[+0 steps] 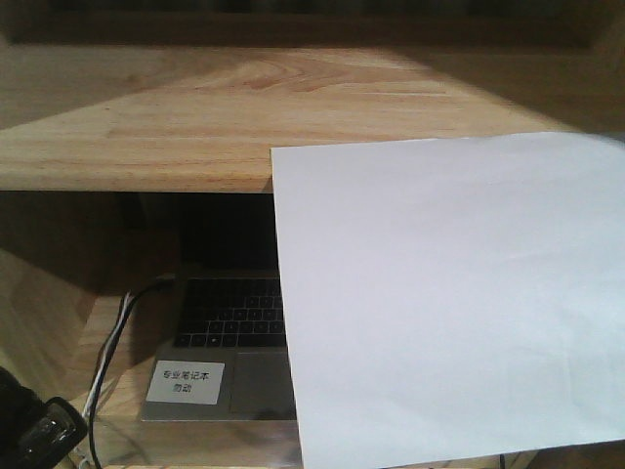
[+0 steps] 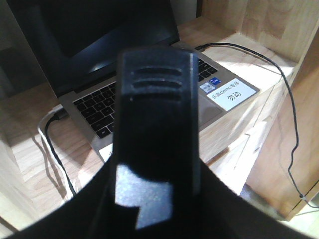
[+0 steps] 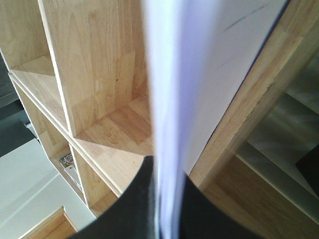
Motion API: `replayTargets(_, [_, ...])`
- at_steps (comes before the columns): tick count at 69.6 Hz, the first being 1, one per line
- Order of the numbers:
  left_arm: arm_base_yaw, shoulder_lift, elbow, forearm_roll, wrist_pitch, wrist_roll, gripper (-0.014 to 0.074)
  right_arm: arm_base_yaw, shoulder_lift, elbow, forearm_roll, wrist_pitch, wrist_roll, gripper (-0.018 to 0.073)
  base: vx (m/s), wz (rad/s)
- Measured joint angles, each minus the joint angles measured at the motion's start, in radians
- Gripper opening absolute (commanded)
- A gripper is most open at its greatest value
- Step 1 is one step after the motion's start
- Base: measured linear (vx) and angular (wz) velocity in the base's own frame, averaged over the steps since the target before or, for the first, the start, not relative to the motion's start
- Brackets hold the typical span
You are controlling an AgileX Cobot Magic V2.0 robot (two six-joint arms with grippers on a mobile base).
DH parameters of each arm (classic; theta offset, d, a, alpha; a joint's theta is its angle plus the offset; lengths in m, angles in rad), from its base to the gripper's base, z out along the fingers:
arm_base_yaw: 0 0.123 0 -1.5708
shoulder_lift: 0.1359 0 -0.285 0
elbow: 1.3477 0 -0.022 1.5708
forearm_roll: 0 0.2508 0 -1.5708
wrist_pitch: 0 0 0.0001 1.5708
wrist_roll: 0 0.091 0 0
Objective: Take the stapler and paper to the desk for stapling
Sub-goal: 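Pinch the white paper with the right gripper and pull it off the shelf, then drive the base away from the shelf toward the wooden desk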
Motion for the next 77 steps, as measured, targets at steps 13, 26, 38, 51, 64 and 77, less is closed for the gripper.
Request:
replayTargets(13, [0.0,0.0,0.0,0.001,-0.001,0.0,-0.0006,0.0,0.0,0.0,0.0,0.0,-0.001,-0.0006,-0.01,0.02])
replayTargets(26, [0.0,0.0,0.0,0.001,-0.001,0.0,-0.0006,0.0,0.0,0.0,0.0,0.0,-0.001,-0.0006,-0.08,-0.02])
replayTargets(38, [0.0,0.0,0.0,0.001,-0.001,0.0,-0.0006,0.0,0.0,0.0,0.0,0.0,-0.001,-0.0006,-0.13,-0.07])
replayTargets(51, [0.0,0.0,0.0,0.0,-0.001,0.0,-0.0006,0.0,0.0,0.0,0.0,0.0,-0.001,-0.0006,-0.15,-0.02])
replayTargets(64, [0.0,0.0,0.0,0.0,-0.001,0.0,-0.0006,0.0,0.0,0.0,0.0,0.0,-0.001,-0.0006,-0.17,0.09])
replayTargets(77, [0.0,0.0,0.0,0.0,-0.001,0.0,-0.0006,0.0,0.0,0.0,0.0,0.0,-0.001,-0.0006,-0.18,0.06])
